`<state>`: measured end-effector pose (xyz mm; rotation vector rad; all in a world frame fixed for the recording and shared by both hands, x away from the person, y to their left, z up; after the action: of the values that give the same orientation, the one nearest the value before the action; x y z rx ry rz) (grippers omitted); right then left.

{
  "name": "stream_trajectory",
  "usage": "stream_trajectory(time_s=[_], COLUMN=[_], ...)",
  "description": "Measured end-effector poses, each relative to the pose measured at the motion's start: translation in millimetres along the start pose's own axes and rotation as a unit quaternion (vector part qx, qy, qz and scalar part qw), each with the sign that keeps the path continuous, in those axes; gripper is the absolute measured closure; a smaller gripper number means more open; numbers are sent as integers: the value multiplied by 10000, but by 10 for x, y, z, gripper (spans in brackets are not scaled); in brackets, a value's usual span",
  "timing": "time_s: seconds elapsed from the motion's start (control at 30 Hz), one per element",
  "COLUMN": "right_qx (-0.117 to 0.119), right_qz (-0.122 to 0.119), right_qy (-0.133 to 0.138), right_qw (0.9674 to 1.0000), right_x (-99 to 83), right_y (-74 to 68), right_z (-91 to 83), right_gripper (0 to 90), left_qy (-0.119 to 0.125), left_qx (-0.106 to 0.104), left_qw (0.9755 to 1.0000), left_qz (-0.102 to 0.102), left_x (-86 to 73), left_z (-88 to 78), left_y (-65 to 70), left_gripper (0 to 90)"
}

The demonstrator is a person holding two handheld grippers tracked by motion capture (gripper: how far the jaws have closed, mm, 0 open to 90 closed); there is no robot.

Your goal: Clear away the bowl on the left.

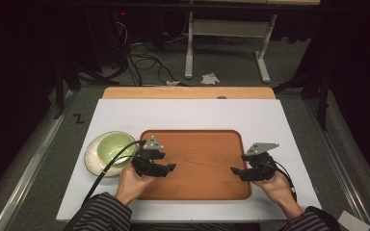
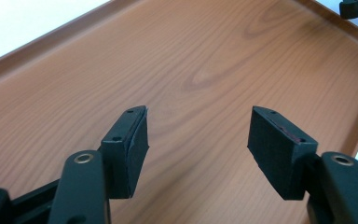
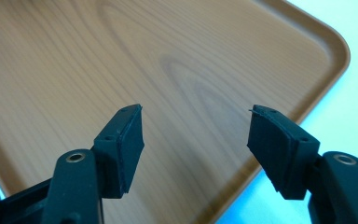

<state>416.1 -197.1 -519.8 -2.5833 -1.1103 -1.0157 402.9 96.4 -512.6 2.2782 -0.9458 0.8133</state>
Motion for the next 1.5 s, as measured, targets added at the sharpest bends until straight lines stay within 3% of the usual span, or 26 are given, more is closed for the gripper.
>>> stream_trajectory(time_s=[0.13,0.83,1.13,1.5], right_qx=[22,-5,18,38], right_qz=[82,-4,25,13], right_qy=[71,65,33,15], right_qw=[9999,10000,10000,10000], right_x=[12,13,7,2], right_y=[2,-19,-19,-24], right_z=[-12,-15,-19,-15], right_gripper=[372,375,375,375], left_qy=[12,76,183,202], left_qx=[164,177,66,151], left_qw=[9998,9998,9998,9997], left_qz=[76,91,18,27], left_x=[-6,1,37,45], left_z=[-14,-81,-173,-218], left_y=[9,7,3,-33], left_gripper=[391,374,365,337])
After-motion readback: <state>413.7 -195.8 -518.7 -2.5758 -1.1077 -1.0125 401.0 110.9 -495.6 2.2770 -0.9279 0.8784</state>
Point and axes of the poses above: each handheld gripper's, and its own axes: z roughly forward along the jaws, x roughly out of its top, y roughly to its right, the point moved 7 cm from there along z, roughly forward along the jaws, and after that the axes turned 7 degrees about -x, right-handed, at the moved point
